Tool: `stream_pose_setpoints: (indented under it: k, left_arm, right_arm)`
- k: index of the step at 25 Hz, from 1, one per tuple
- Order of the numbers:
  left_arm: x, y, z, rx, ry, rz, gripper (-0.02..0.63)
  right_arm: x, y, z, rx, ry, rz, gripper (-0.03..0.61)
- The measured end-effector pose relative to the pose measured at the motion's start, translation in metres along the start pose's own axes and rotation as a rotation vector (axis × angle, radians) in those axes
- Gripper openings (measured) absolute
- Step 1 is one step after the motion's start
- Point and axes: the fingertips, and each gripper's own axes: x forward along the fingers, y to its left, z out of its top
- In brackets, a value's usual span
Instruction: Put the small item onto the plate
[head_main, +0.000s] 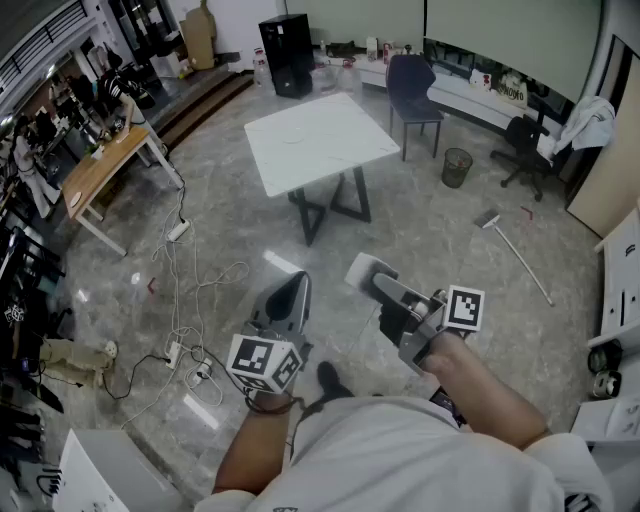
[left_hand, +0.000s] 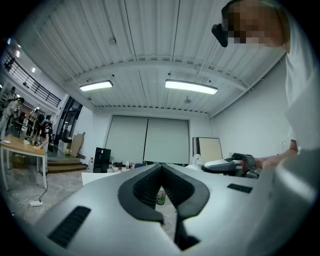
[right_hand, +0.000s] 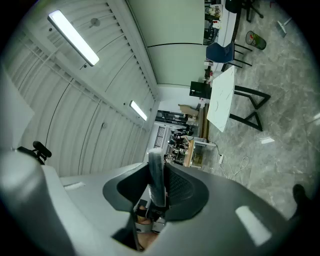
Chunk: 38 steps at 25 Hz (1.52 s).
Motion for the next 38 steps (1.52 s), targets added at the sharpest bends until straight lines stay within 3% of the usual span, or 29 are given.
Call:
stream_pose_setpoints:
  k: [13,26,38]
  left_arm:
    - [0.028,0.044,-0.005,-0.023,0.009,-0.005,0.006]
    - [0.079,0.176,0.002,-0.039,0.034,-0.042,0.006]
    - [0.115,0.259,0.013,-0.029,0.039,-0.046,0.006]
  right_arm:
    - [0.037,-0.023,0.021,0.016,-0.020,-0.019,0.098]
    - [0.171,-0.060,0.056,-0.001,-0.057,-0.036,0.098]
    - [0.257,-0.077,0.082,-0.008,-0.064,-0.025,0.098]
